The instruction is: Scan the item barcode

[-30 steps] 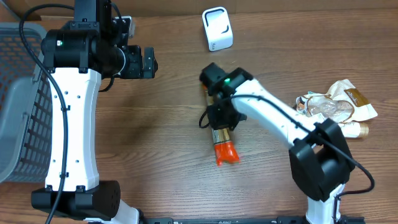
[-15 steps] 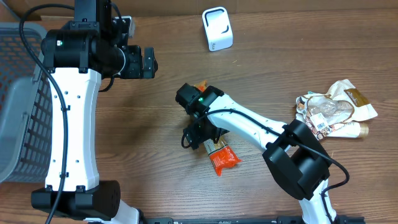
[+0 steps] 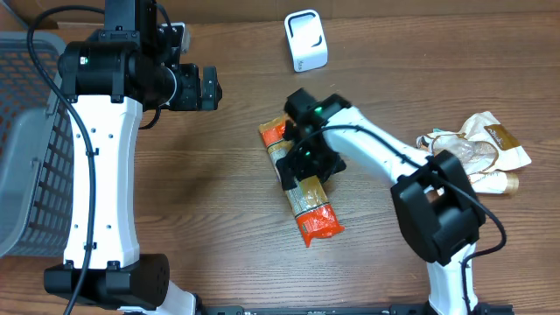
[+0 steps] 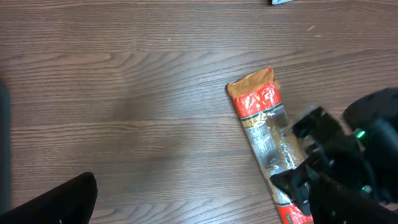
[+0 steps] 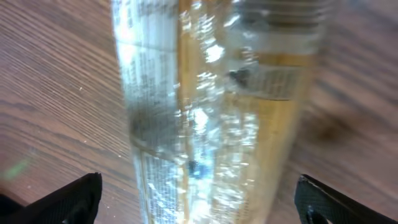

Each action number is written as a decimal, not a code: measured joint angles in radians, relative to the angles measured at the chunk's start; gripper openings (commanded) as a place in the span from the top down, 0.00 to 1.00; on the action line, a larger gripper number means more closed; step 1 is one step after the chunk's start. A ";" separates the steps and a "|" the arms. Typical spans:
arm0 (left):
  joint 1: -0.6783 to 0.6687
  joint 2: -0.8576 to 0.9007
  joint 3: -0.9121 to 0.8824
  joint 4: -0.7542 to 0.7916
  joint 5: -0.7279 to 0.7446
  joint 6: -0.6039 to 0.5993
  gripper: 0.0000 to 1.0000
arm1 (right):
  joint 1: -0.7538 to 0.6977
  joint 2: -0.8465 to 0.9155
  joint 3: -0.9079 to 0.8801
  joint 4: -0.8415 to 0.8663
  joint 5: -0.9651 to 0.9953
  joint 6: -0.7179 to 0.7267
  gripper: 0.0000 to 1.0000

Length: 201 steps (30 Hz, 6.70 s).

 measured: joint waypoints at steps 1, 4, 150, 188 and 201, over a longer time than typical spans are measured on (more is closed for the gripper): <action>0.000 0.000 0.000 0.000 0.000 0.000 0.01 | -0.015 0.000 -0.008 0.007 -0.021 -0.016 0.00; 0.000 0.000 0.000 0.000 0.000 0.000 0.01 | -0.066 0.000 -0.066 0.047 -0.112 -0.078 0.00; 0.000 0.000 0.000 0.000 0.000 0.000 0.00 | 0.463 0.043 -0.079 -0.187 0.772 0.492 0.07; 0.000 0.000 0.000 0.000 0.000 0.000 0.00 | 0.206 -0.012 -0.108 0.034 0.559 0.226 0.96; 0.000 0.000 0.000 0.000 0.000 0.000 0.00 | 0.012 -0.057 -0.064 -0.016 0.050 -0.075 0.96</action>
